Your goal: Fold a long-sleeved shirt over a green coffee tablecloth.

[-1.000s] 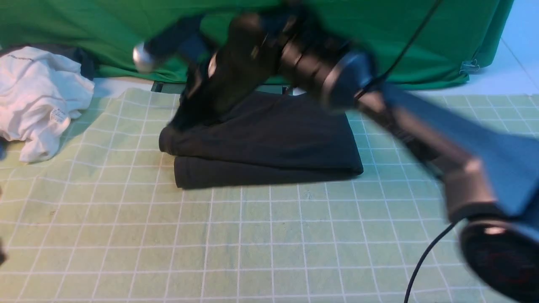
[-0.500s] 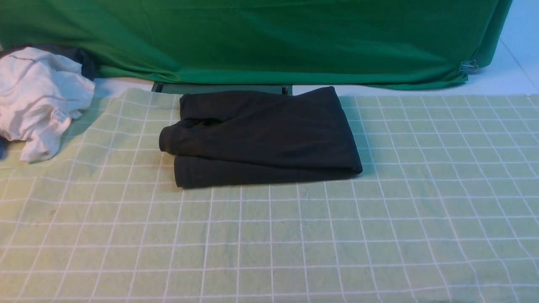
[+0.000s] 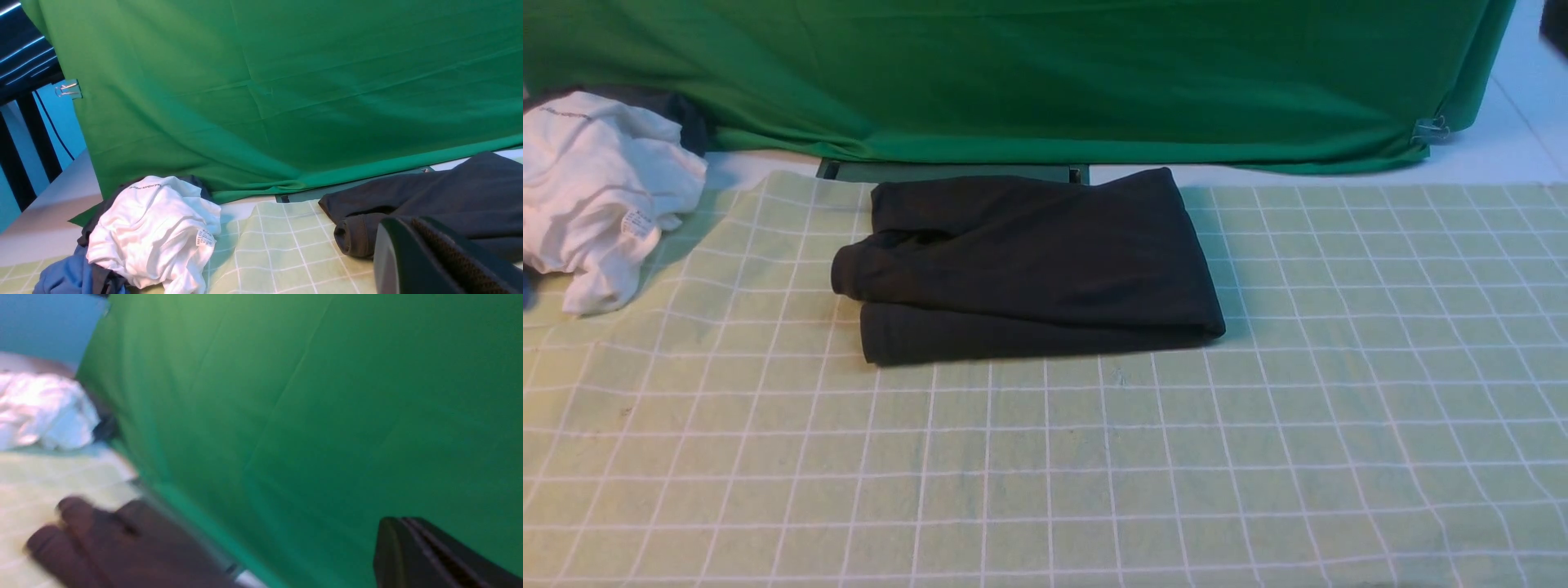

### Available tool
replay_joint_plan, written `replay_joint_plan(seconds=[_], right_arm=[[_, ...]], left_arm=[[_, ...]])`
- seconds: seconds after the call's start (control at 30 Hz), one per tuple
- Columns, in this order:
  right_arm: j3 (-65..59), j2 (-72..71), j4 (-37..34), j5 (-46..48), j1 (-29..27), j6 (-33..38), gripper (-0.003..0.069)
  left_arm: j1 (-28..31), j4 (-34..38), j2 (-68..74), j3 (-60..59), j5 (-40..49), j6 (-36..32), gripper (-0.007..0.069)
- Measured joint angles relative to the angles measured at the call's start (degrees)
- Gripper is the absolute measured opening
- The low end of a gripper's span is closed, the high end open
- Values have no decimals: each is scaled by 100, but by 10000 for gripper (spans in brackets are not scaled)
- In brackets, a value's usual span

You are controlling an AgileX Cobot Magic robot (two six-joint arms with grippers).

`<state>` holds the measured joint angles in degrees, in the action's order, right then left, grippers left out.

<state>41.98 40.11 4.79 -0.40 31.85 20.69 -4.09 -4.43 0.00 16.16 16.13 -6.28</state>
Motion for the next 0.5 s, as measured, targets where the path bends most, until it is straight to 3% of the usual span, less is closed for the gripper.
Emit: replay_joint_plan(seconds=[0.13, 0.33, 0.5], right_arm=[[-1026, -518, 0, -234, 0, -850, 10], [-2259, -786, 0, -986, 0, -2731, 14], [-2790, -786, 0, -1079, 0, -3112, 19]], left_arm=[[0, 0, 0, 0, 2, 0, -29], [0, 0, 0, 0, 6, 0, -29], [0, 0, 0, 0, 6, 0, -29]])
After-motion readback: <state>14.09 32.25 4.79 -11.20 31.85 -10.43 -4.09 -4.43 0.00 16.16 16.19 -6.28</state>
